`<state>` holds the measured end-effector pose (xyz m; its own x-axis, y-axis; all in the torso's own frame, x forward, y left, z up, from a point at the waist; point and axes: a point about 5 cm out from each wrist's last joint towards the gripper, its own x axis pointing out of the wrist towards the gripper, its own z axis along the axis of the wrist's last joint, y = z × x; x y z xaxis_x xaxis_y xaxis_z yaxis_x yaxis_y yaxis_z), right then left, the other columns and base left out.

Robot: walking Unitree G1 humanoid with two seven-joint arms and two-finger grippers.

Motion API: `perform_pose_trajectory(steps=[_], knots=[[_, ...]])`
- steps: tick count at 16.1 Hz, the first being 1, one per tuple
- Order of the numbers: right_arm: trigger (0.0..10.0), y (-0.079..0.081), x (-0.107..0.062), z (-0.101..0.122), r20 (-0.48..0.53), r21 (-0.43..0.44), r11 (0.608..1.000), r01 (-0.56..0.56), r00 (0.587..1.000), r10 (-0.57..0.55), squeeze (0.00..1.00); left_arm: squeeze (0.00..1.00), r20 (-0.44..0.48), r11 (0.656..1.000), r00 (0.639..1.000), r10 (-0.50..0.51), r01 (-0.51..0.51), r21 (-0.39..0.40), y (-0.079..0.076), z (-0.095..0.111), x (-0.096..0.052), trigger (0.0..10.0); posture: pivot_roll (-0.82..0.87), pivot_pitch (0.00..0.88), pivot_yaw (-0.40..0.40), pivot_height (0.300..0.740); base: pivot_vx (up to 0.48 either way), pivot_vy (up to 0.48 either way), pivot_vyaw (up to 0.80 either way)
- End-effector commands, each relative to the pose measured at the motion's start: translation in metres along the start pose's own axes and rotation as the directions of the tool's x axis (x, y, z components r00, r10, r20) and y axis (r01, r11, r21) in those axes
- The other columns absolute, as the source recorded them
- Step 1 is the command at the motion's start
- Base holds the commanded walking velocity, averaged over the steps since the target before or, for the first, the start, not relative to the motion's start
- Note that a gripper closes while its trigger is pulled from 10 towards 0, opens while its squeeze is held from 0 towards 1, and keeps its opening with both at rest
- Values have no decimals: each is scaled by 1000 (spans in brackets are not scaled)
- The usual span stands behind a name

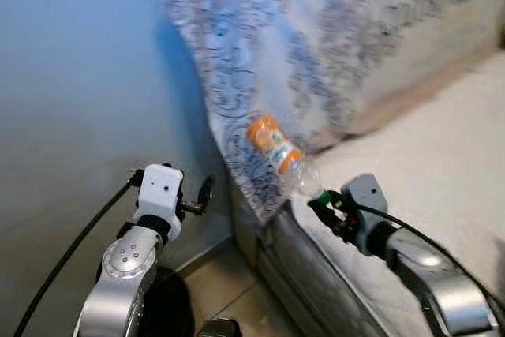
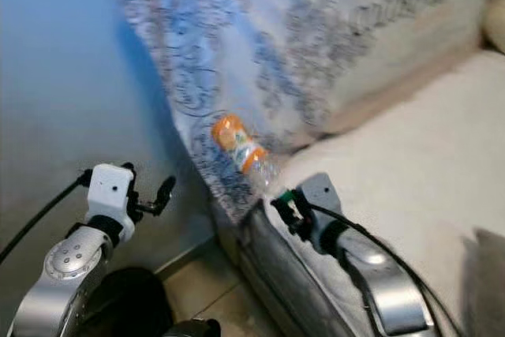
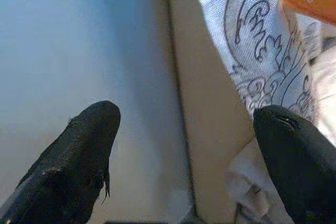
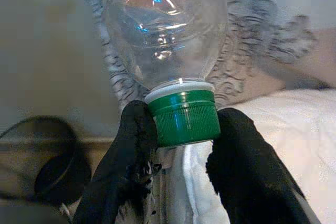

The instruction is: Clean up the room

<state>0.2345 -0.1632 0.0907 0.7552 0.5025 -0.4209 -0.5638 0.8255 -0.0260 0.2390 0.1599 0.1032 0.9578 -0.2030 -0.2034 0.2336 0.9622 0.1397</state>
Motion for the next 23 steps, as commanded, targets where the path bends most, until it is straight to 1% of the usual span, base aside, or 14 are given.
perform_pose_trajectory(steps=[1, 2, 4, 6, 7, 8, 10, 12, 16, 18, 19, 21, 22, 23], knots=[[10000, 0, -2, 7, 27, -25, 999, -38, 999, 39, 0, 0, -16, 1000, 1000, -17, 18, 22, 0, -4, -3, 10000, 7, 0, 22, 740, 0, 0, 800], [10000, -2, -2, 6, 14, -50, 998, -49, 999, 50, 0, 0, -26, 999, 1000, -11, 12, 35, 4, -8, -5, 10000, 11, 0, 17, 740, 0, 0, 800], [10000, 1, 2, 3, 9, -47, 997, -55, 998, 56, 0, 0, -23, 999, 1000, 2, -1, 35, 5, -7, -5, 10000, 13, 0, 14, 740, 0, 0, 800], [10000, 10, 14, -3, -3, -33, 998, -45, 999, 45, 0, 0, -12, 1000, 1000, -12, 13, 28, -6, -6, -4, 10000, 27, 0, 8, 740, 0, 0, 800], [10000, 11, 19, -4, -2, -8, 1000, -21, 1000, 21, 0, 0, -12, 999, 1000, -17, 17, 27, -10, -6, -6, 10000, 31, 0, 6, 740, 0, 0, 800], [10000, 14, 22, -3, 2, 3, 1000, -21, 1000, 21, 0, 0, -14, 1000, 1000, -15, 16, 25, -10, -7, -6, 10000, 31, 0, 6, 740, 0, 0, 800], [10000, 18, 24, -3, 3, -2, 999, -36, 999, 36, 0, 0, -16, 1000, 1000, -14, 15, 24, -9, -7, -6, 10000, 37, 0, 2, 740, 0, 0, 800], [10000, 19, 26, -3, 2, -6, 999, -40, 999, 40, 0, 0, -21, 1000, 1000, -14, 15, 26, -8, -8, -6, 10000, 41, 0, -1, 740, 0, 0, 800], [10000, 14, 29, -8, -19, -9, 1000, 3, 1000, -3, 0, 0, -5, 1000, 1000, 3, -3, 18, -5, -6, -6, 10000, 43, 0, 1, 740, 0, 0, 800], [10000, 14, 31, -8, -22, -19, 1000, 4, 1000, -5, 0, 0, -10, 999, 999, 36, -36, 0, -3, -6, -6, 10000, 43, 0, 2, 740, 0, 0, 800], [10000, 15, 33, -8, -22, -23, 1000, 4, 1000, -4, 0, 0, -20, 999, 999, 29, -29, -17, -3, -6, -6, 10000, 43, 0, 1, 740, 0, 0, 800], [10000, 15, 36, -9, -21, -23, 1000, 13, 1000, -13, 0, 0, -15, 999, 999, 29, -29, 24, -2, -5, -6, 10000, 48, 0, -2, 740, 0, 0, 800], [10000, 13, 41, -9, -21, -12, 998, 61, 998, -61, 0, 0, -2, 997, 999, 47, -47, 62, 1, -5, -5, 10000, 49, 0, -7, 740, 0, 0, 800], [10000, 8, 45, -9, -26, 2, 993, 114, 993, -114, 0, 0, 3, 996, 999, 46, -46, 71, 2, -5, -3, 10000, 53, 0, -16, 740, 0, 0, 800]])
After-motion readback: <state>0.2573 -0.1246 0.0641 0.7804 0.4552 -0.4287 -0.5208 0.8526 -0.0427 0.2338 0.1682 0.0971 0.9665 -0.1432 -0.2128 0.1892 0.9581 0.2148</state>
